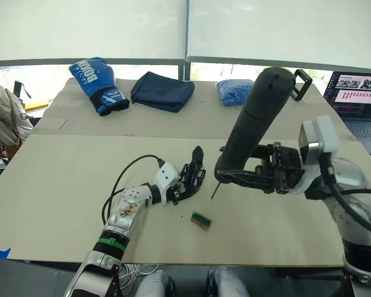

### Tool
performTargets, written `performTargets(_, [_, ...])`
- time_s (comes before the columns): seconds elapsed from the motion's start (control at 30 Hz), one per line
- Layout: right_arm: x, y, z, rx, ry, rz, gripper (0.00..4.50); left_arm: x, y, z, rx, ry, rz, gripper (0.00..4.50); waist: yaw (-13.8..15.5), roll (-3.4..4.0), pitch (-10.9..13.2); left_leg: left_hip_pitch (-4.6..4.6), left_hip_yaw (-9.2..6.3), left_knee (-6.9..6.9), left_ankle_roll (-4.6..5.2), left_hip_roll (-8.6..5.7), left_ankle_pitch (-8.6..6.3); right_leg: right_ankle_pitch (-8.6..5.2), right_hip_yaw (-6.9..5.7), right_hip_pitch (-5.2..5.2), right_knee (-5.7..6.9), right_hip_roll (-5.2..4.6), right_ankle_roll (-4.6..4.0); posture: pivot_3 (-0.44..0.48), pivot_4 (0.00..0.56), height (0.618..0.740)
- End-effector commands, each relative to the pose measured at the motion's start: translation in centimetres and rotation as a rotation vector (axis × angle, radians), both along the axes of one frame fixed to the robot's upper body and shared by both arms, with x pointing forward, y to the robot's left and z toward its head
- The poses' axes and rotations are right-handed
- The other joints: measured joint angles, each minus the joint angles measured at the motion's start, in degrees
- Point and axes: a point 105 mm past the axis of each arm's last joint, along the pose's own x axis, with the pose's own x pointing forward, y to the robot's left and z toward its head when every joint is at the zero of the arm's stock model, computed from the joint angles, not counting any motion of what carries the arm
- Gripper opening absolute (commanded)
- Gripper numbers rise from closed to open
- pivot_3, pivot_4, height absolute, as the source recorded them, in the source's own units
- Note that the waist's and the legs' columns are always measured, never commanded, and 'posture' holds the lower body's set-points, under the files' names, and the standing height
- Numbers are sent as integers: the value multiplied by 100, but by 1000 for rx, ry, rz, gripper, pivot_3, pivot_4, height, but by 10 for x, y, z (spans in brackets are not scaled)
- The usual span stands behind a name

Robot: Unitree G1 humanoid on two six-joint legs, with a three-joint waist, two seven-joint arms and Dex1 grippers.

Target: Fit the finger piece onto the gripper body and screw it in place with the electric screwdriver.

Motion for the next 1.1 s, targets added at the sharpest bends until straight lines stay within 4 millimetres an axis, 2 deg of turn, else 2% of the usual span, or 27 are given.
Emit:
performTargets(0.03, [-3,1,28,55,-43,38,1931,-6,-2,-5,-4,25,-48,2309,-3,0,0,1,0,-1,0,1,0,0,0,0,0,0,0,0,150,740])
performTargets(0.27, [-2,18,56,100,-27,126,1931,-13,-9,-6,4,38,-125,2309,5,1,0,-3,1,-3,-1,0,1,0,-3,-1,-5,-2,0,0,150,740])
performTargets(0.47, [1,28,66,118,-35,166,1931,-16,-12,-7,6,46,-140,2309,18,1,-1,-4,1,-3,-1,0,1,0,-6,0,-6,-1,0,0,150,740])
performTargets(0.83, [20,49,68,103,-75,154,1931,-24,-13,-11,10,70,-152,2309,1,3,-2,-7,4,-2,-1,-4,1,0,-7,-1,-6,1,1,0,150,740])
performTargets(1.1, [32,60,58,30,-87,129,1931,-25,-13,-13,18,84,-152,2309,0,3,-2,-6,6,-3,-2,-3,2,0,-8,-1,-5,7,1,0,150,740])
